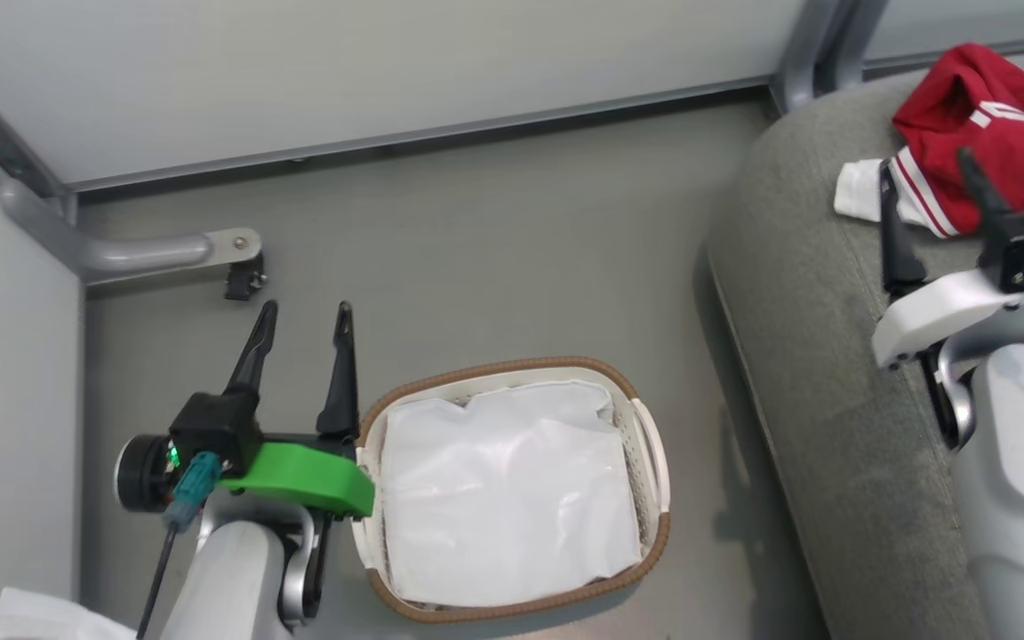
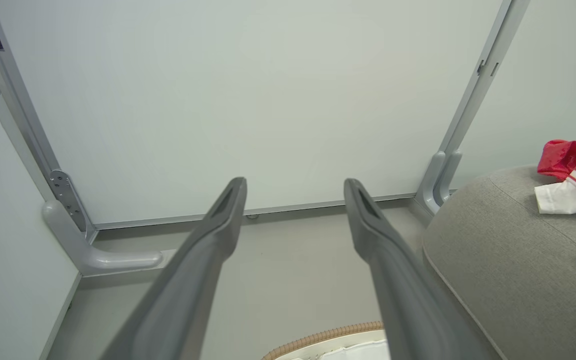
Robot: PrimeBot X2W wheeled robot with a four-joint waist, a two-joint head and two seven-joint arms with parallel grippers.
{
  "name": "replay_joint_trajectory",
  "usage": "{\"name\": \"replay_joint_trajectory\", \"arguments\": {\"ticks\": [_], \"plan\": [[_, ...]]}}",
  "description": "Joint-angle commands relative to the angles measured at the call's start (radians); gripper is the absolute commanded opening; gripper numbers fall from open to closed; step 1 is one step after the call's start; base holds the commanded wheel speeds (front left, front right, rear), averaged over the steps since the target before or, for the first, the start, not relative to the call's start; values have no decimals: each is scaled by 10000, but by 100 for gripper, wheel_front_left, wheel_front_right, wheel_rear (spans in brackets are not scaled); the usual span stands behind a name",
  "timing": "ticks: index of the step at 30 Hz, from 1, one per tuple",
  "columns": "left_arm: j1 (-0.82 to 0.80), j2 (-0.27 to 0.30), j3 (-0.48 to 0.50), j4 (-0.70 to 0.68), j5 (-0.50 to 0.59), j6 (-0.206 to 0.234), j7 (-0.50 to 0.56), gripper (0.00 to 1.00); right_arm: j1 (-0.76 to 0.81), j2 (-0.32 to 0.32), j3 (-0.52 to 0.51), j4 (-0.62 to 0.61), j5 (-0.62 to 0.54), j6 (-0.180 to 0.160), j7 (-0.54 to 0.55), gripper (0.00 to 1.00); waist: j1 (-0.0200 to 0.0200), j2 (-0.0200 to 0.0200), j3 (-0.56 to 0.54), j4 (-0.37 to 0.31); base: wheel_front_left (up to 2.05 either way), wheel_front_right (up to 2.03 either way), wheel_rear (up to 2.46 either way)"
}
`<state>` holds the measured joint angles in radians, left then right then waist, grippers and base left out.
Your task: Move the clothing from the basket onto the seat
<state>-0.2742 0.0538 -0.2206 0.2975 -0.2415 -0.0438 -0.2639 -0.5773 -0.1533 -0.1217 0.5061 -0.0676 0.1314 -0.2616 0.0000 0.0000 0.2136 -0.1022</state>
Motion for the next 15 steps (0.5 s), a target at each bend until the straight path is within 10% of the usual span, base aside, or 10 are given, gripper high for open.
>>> {"name": "replay_joint_trajectory", "arguments": {"ticks": [1, 15], "plan": [[251, -1, 226, 2, 32, 72, -7, 100, 277, 42, 72, 47, 122, -15, -51, 100, 0, 0, -525, 558, 0, 0, 0], [1581, -29, 746, 382, -46, -6, -7, 100, 2643, 977, 175, -992, 457, -15, -51, 100, 0, 0, -1365, 1131, 0, 0, 0]]}}
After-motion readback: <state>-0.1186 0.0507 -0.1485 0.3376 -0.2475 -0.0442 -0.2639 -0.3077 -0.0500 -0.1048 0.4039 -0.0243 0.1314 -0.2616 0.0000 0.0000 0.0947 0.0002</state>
